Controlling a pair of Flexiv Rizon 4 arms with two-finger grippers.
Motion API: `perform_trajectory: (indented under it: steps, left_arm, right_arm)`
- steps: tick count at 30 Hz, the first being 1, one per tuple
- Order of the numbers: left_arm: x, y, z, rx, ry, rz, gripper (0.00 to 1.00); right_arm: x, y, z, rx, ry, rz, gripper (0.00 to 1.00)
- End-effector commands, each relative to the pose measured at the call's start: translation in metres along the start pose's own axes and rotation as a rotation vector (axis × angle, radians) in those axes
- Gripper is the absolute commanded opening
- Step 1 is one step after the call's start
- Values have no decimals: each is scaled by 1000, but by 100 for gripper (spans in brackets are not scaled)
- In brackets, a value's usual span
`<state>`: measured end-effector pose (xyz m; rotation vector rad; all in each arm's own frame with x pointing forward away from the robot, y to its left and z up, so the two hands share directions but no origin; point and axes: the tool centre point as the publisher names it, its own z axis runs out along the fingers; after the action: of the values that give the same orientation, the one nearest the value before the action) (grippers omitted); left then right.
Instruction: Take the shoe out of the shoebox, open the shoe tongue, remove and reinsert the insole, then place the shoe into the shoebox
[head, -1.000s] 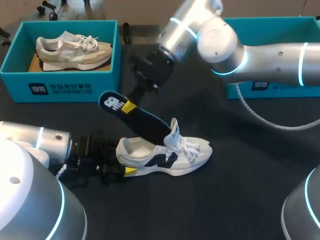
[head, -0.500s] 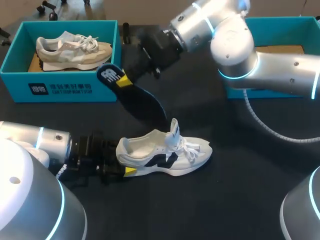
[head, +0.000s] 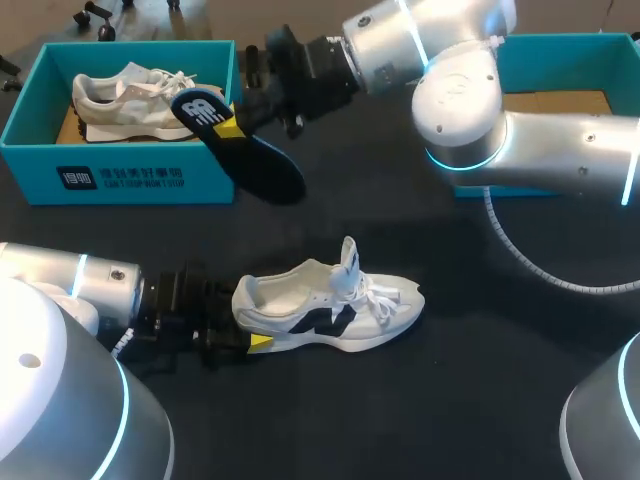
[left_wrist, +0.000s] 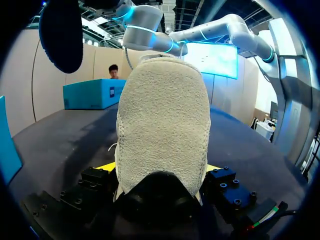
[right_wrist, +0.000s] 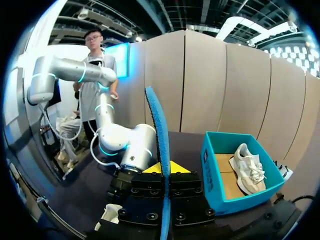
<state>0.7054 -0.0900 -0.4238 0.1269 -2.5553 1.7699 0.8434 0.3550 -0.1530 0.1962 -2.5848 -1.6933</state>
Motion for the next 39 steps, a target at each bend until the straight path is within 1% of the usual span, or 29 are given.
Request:
perform_trajectory:
  steps: [1,12,13,15,16,18,19,20,22,25,27,28,32,34,36,37,39]
  left_arm:
    - [0,0,0,-3,1,0,0]
    - [0,0,0,-3,1,0,0]
    - [0,0,0,-3,1,0,0]
    - [0,0,0,-3,1,0,0]
    - [0,0,0,-3,1,0,0]
    - [0,0,0,-3,1,0,0]
    - [0,0,0,-3,1,0,0]
    - [0,0,0,-3,1,0,0]
    - [0,0,0,-3,1,0,0]
    - [0,0,0,-3,1,0,0]
    - [0,0,0,-3,1,0,0]
    - [0,0,0,-3,1,0,0]
    - [0,0,0,-3,1,0,0]
    - [0,0,0,-3,1,0,0]
    - [0,0,0,-3,1,0,0]
    - [0,0,0,-3,1,0,0]
    - [0,0,0,-3,1,0,0]
  right_arm:
    - [2,1,1,3,-8,1,0]
    - [2,1,1,3,-8,1,0]
    - [0,-1,-5,-91,-35,-10,0]
    - [-5,3,-14,-97,-18,8,0]
    - [-7,8,-19,-134,-9,6,0]
    - [-10,15,-30,-156,7,24,0]
    - [-11,21,-36,-191,6,19,0]
    - [-12,27,-41,-170,14,27,0]
    - [-12,39,-50,-225,9,39,0]
    - [-11,52,-55,-239,52,88,0]
    - [-10,60,-59,-272,83,137,0]
    - [-9,64,-62,-275,86,149,0]
    - [-8,84,-70,-315,157,243,0]
    - [-6,94,-73,-392,179,291,0]
    - [-4,101,-74,-392,226,337,0]
    - [-2,107,-75,-410,254,377,0]
    - [2,114,-78,-394,285,425,0]
